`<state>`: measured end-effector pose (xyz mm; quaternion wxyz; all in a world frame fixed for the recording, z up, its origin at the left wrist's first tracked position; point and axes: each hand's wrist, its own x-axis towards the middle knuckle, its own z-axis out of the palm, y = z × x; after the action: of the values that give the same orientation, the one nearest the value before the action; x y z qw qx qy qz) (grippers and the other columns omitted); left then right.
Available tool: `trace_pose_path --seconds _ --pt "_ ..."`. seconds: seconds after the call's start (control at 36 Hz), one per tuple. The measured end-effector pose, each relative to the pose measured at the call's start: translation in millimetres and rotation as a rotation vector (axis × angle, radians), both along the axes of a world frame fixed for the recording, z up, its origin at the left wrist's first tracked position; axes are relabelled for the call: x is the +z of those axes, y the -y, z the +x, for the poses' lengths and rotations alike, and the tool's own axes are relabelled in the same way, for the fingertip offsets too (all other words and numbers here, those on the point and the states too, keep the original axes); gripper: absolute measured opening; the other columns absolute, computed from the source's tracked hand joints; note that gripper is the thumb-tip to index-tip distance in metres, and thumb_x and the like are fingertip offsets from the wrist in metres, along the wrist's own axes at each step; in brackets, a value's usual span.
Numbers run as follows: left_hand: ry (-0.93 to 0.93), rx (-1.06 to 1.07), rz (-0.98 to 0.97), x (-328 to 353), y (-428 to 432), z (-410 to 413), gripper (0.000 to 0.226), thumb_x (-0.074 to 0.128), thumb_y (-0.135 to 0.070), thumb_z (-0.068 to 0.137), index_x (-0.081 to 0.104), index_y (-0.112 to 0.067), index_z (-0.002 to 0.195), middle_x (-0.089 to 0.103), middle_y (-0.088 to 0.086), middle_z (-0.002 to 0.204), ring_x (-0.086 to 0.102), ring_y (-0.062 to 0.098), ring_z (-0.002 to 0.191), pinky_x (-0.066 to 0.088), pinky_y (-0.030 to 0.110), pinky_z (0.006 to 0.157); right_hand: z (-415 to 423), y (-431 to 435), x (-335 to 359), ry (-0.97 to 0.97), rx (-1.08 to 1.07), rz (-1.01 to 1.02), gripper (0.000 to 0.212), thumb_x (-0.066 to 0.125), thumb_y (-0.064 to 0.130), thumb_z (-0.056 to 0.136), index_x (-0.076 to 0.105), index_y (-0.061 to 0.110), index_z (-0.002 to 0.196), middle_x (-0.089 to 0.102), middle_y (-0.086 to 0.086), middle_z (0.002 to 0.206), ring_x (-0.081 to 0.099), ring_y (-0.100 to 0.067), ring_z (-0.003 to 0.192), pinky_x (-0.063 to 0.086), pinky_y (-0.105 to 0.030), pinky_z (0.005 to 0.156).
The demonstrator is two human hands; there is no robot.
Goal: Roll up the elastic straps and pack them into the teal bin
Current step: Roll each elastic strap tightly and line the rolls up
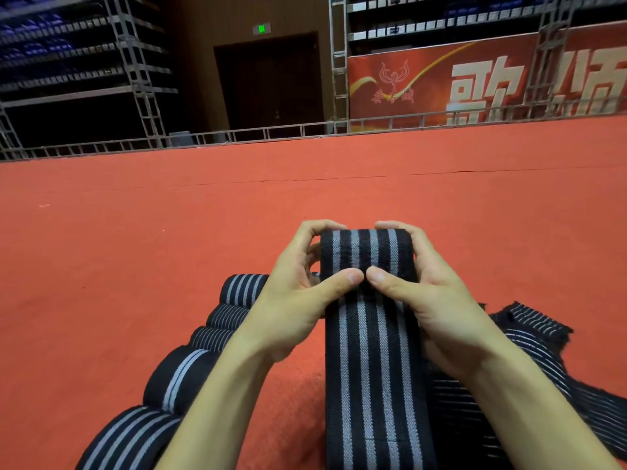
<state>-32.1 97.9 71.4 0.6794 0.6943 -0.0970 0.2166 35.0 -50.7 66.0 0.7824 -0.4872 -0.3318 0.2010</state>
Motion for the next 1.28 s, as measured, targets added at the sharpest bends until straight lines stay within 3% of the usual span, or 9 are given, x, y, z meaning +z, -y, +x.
trace_pose_path --seconds 0.22,0.36,0.47,0.64,0.75,0.89,1.0,1.17,1.28 --pt "0.123 0.139 0.192 0.9 -1.5 0.6 0.041 0.07 -0.003 0.078 0.057 -0.031 0.105 0.066 -0.002 0.099 0.065 0.011 0.084 0.056 0.031 0.071 -0.6 -1.8 -0.6 0.006 0.05 -0.035 0.047 0.064 0.027 0.079 0.052 0.021 0.124 0.067 -0.006 0.106 0.068 -0.016 0.093 0.058 -0.031 0.077" --pt "0.214 0.183 0.338 -0.9 -1.4 3.0 0.047 0.065 0.01 0.078 0.052 -0.027 0.104 0.058 -0.012 0.093 0.056 0.006 0.075 0.051 0.021 0.071 -1.1 -3.7 0.8 -0.029 0.038 -0.029 0.05 0.065 0.039 0.073 0.055 0.028 0.12 0.07 0.0 0.101 0.069 -0.012 0.088 0.059 -0.029 0.074" --pt "0.242 0.23 0.402 -4.2 0.0 6.3 0.053 0.064 0.018 0.076 0.049 -0.027 0.099 0.053 -0.014 0.087 0.048 0.002 0.069 0.04 0.015 0.067 -2.2 -5.7 0.7 0.008 -0.01 -0.016 0.034 0.061 0.04 0.078 0.06 0.022 0.106 0.068 -0.001 0.092 0.066 -0.013 0.084 0.057 -0.031 0.075" --pt "0.172 0.127 0.263 -1.0 5.9 2.7 0.039 0.058 0.012 0.074 0.053 -0.022 0.092 0.051 0.016 0.09 0.047 0.017 0.072 0.039 0.034 0.062 -0.9 -4.9 1.3 -0.03 0.014 0.075 0.022 0.066 0.014 0.075 0.059 0.015 0.096 0.065 -0.005 0.08 0.064 -0.014 0.069 0.054 -0.025 0.061" --pt "0.051 -0.005 0.137 -0.6 7.5 -0.9 0.024 0.071 -0.027 0.076 0.059 -0.024 0.096 0.057 -0.001 0.091 0.053 0.016 0.083 0.046 0.032 0.074 4.6 -5.1 -1.2 0.0 -0.017 0.058 0.022 0.059 0.007 0.07 0.063 0.023 0.086 0.06 -0.02 0.09 0.058 -0.029 0.078 0.051 -0.037 0.065" --pt "-0.118 0.064 0.059 -2.6 11.2 2.3 0.031 0.06 -0.047 0.083 0.054 -0.032 0.11 0.068 -0.011 0.088 0.064 0.006 0.083 0.05 0.021 0.07 2.1 -6.1 -4.7 0.146 -0.081 0.02 0.033 0.053 0.004 0.068 0.059 0.028 0.091 0.056 -0.005 0.084 0.049 -0.024 0.08 0.042 -0.046 0.074" --pt "-0.147 0.077 0.128 -4.4 13.3 0.2 0.037 0.053 -0.053 0.084 0.045 -0.04 0.118 0.069 -0.016 0.091 0.066 0.003 0.085 0.053 0.022 0.073 0.1 -5.5 -6.1 0.216 -0.098 -0.016 0.04 0.05 0.006 0.069 0.055 0.031 0.1 0.058 0.005 0.089 0.052 -0.019 0.083 0.046 -0.043 0.075" --pt "-0.234 -0.002 0.111 -4.6 1.0 -0.2 0.043 0.059 -0.061 0.075 0.046 -0.048 0.113 0.07 -0.009 0.1 0.067 0.012 0.096 0.051 0.037 0.086 -1.7 -2.8 -6.7 0.334 -0.111 -0.066 0.034 0.06 0.019 0.083 0.051 0.038 0.11 0.058 0.012 0.105 0.062 -0.007 0.093 0.053 -0.027 0.08" --pt "-0.202 -0.056 0.037 -1.8 -7.7 -2.1 0.054 0.072 -0.045 0.072 0.048 -0.034 0.119 0.069 -0.006 0.099 0.065 0.012 0.091 0.05 0.032 0.081 -1.3 -3.3 -6.5 0.27 -0.093 -0.009 0.041 0.065 0.012 0.077 0.055 0.037 0.108 0.059 0.014 0.104 0.063 -0.009 0.094 0.055 -0.028 0.08"
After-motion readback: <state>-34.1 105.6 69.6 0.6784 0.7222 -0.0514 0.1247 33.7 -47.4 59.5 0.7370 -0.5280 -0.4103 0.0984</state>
